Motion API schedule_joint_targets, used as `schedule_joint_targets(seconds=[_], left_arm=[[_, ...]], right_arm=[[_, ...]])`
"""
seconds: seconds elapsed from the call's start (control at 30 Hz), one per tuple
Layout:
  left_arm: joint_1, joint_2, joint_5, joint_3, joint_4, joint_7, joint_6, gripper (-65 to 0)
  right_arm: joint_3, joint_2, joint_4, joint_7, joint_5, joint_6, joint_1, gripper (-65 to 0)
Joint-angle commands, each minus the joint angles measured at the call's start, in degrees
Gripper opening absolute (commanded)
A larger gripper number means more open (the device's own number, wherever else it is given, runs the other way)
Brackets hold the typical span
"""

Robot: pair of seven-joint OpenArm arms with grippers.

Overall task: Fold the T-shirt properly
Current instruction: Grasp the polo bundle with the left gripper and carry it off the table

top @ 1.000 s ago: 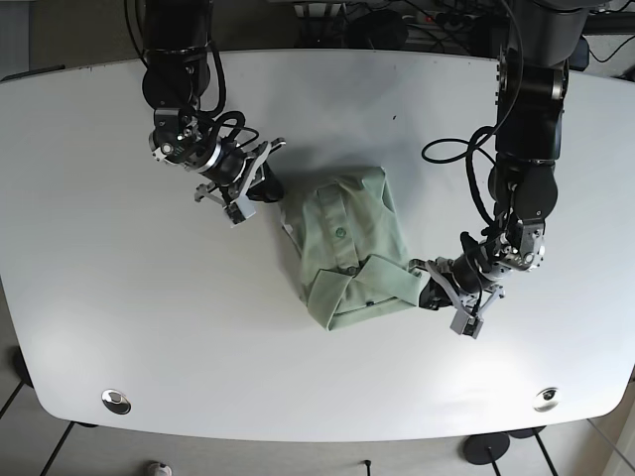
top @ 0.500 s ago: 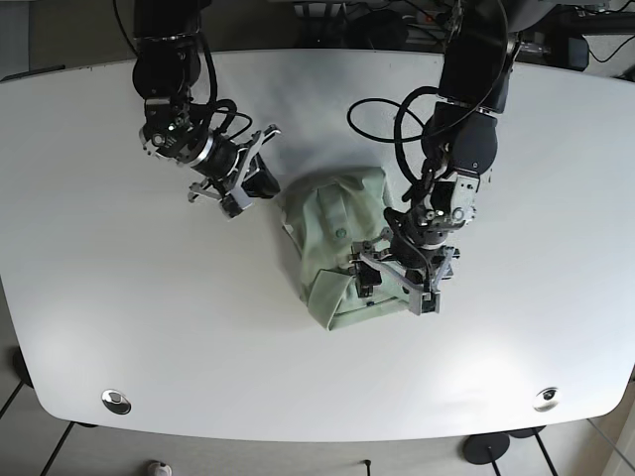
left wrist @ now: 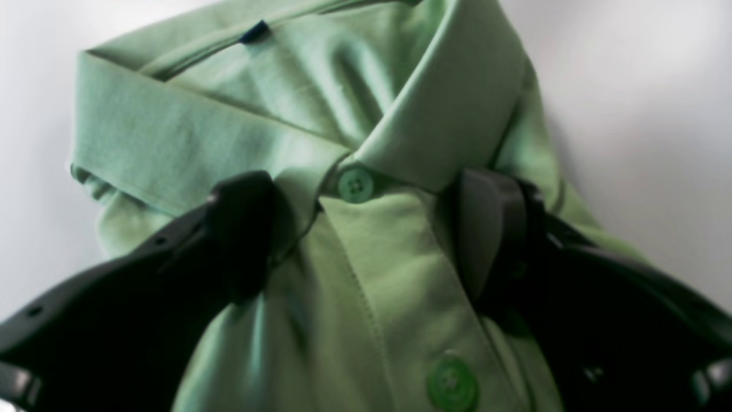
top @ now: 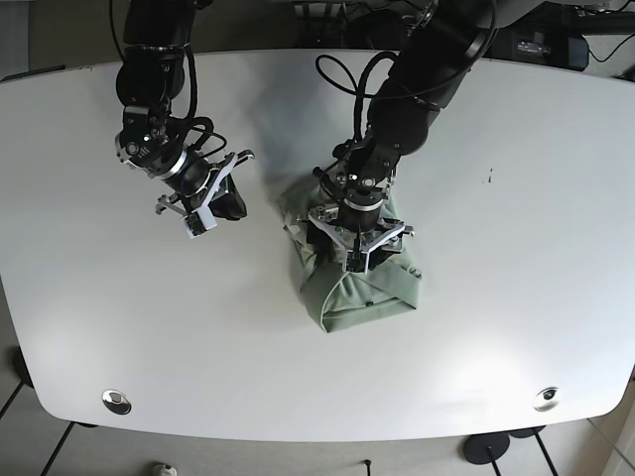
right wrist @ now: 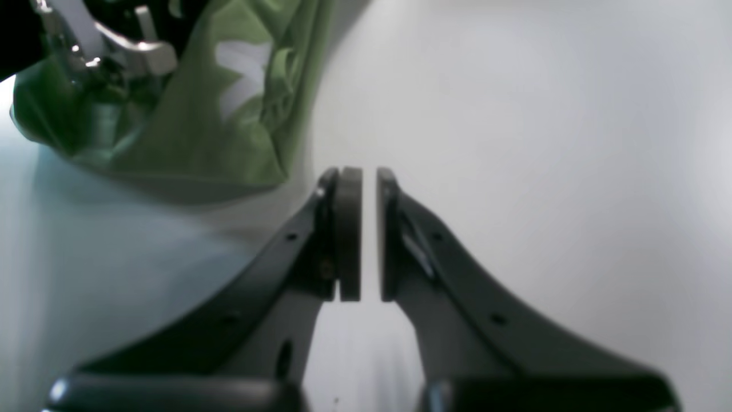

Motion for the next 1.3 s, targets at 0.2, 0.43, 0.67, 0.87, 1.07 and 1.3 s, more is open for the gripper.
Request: schedule_joint_targets(seconds=[0.2, 0.43, 0.67, 0.87, 1.07, 1.3], left_arm=[[4.73, -13.78, 0.02, -13.93, -0.7, 6.06, -18.66, -20.3], [2.01, -31.36, 0.37, -27.91, -8.52, 14.93, -51.62, -20.4], [-2.39, -48.24, 0.46, -27.38, -26.11, 9.22, -58.52, -20.4], [-2.39, -55.36, 0.2, -21.67, -33.75, -0.71, -58.52, -20.4], [-2.39, -58.35, -1.56, -22.73, -35.25, -6.43, -58.52, -20.6], [1.48, -54.39, -10.79, -23.52, -20.65, -6.25, -58.52, -20.6]], right_arm=[[0.16, 0.32, 1.05, 1.49, 1.18, 0.12, 1.49, -60.7], [0.16, 0.32, 1.05, 1.49, 1.1, 0.12, 1.49, -60.7], [0.25, 0.32, 1.49, 1.49, 1.18, 0.12, 1.4, -60.7], [0.25, 0.15, 1.58, 1.49, 1.18, 0.12, 1.14, -60.7], [0.25, -0.12, 4.21, 1.49, 0.74, 0.12, 0.0, -60.7], [0.25, 0.32, 5.45, 2.02, 0.57, 0.12, -1.23, -60.7]])
